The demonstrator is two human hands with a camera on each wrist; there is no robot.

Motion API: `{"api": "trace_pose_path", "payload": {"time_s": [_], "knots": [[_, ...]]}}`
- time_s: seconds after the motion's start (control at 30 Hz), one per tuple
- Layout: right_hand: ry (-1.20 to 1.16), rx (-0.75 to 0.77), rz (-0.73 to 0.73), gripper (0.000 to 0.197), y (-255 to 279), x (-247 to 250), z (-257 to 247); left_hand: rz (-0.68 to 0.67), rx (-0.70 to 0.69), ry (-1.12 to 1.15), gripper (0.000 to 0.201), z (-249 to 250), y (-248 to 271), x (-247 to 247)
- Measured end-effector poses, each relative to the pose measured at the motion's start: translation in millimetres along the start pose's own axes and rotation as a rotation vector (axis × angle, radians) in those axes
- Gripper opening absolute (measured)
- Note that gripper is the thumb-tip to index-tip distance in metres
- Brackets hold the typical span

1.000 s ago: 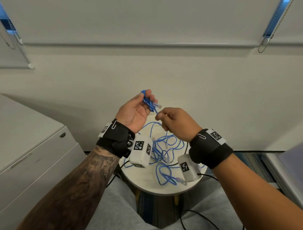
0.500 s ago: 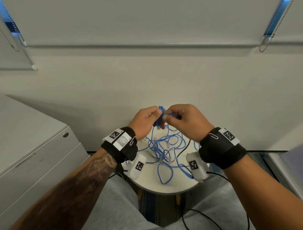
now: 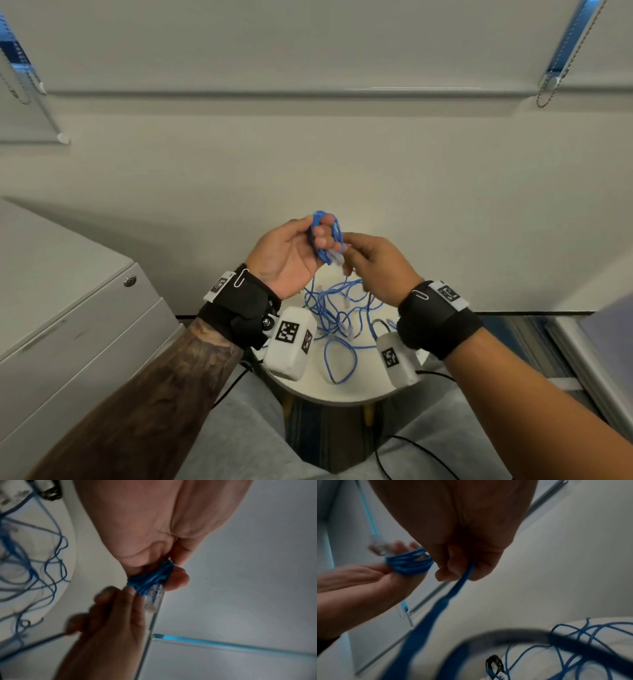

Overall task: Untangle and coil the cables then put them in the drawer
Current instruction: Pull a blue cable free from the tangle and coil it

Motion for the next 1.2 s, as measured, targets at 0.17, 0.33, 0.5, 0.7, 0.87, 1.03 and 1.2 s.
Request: {"api": "trace_pose_path", "payload": {"time_s": [0.17,0.33,0.5,0.7,0.87,1.03,1.2], "knots": [[0.087,-0.097,-0.229,0.029,4,-30,-4,0.203,-0.192,0.076,0.029,11,-12,30],[0.247,-0.005,-0.268,0.033,8,-32,-13,0.343,-0.282,-0.122,0.027,12,-14,64],[0.251,-0.001,-0.233,0.032,11,-21,-15,0.378,-0.216,-0.617,0.025,-1,-10,64],[0.065,-0.069,-0.271,0.022,16,7,-14,0.266,-0.117,-1.057,0.028,-12,-12,53],[0.066,0.014,-0.144,0.02,9,34,-10,0.064,0.054,-1.253,0.031,-35,-6,51],[0.117,0.033,-0.035,0.014,3,32,14,-0.004,0.18,-1.113,0.032,-53,1,46],[0.069,0.035,0.029,0.017,-3,18,33,0.126,0.13,-0.647,0.034,-46,-2,53]]}}
Point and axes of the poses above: each hand's wrist, its own y-axis away from the middle knuckle, its own x-axis out of the back of the hand, z = x × y, the point moved 4 cm from there along -y, towards the middle knuckle, and after that the axes turned 9 degrees about -z, right-handed, at the moved point
